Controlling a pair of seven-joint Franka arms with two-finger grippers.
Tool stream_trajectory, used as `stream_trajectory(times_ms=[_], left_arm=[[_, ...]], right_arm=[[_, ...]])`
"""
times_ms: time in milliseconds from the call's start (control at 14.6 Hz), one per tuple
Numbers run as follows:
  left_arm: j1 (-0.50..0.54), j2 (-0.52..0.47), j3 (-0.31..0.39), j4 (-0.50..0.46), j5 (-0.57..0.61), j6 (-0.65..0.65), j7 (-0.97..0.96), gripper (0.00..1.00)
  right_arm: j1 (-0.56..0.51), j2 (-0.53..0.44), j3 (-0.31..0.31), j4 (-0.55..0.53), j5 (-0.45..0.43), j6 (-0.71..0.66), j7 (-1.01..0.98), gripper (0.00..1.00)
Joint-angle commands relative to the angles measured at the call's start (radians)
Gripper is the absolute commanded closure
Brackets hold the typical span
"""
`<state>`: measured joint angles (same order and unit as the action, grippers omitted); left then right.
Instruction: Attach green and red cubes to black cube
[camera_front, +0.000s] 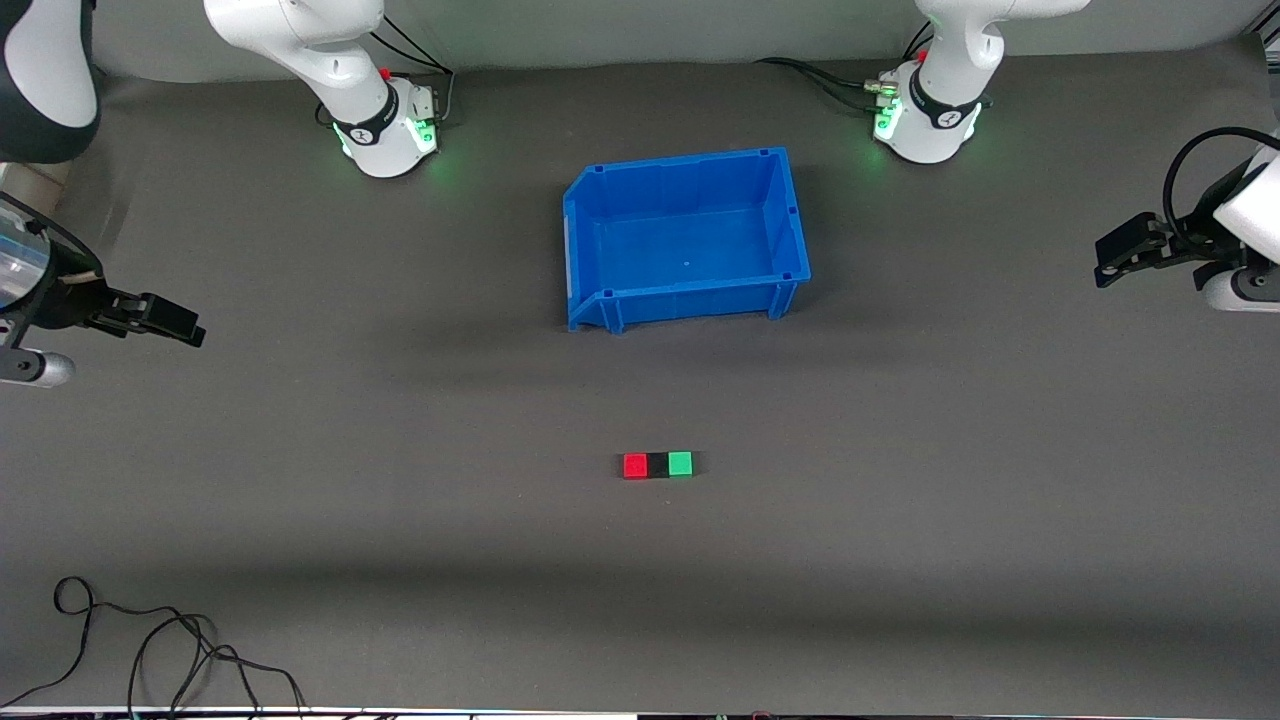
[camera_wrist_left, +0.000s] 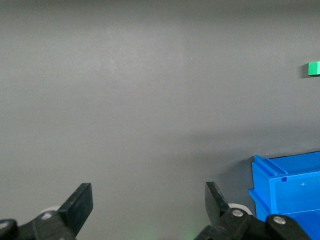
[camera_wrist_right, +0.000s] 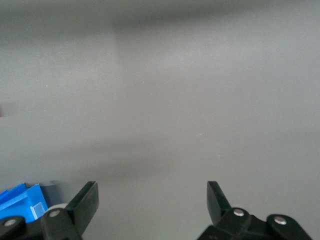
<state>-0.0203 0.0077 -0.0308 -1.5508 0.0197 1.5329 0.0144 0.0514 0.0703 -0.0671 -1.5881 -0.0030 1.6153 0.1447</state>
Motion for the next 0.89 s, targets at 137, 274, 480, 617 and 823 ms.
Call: stream_trajectory(times_ms=[137, 274, 480, 617, 823], left_arm=[[0.000, -0.015, 0.002, -0.011, 0.002, -0.001, 0.010, 0.00], [0.000, -0.017, 0.002, -0.011, 0.002, 0.001, -0.008, 0.00], [0.000, -0.017, 0.002, -0.008, 0.002, -0.004, -0.011, 0.00], [-0.001, -0.017, 0.002, -0.008, 0.003, -0.005, -0.011, 0.00], [-0.001, -0.011, 0.002, 0.000, 0.003, -0.008, -0.016, 0.00]], right_arm=[[-0.011, -0.043, 0.035, -0.030, -0.003, 0.020, -0.007, 0.04], [-0.019, -0.041, 0.035, -0.023, -0.005, 0.014, -0.008, 0.04], [-0.019, -0.049, 0.038, -0.027, -0.002, 0.011, -0.005, 0.04], [-0.019, -0.047, 0.043, -0.027, 0.008, 0.021, -0.002, 0.04], [-0.019, -0.043, 0.046, -0.029, 0.008, 0.022, 0.000, 0.04]])
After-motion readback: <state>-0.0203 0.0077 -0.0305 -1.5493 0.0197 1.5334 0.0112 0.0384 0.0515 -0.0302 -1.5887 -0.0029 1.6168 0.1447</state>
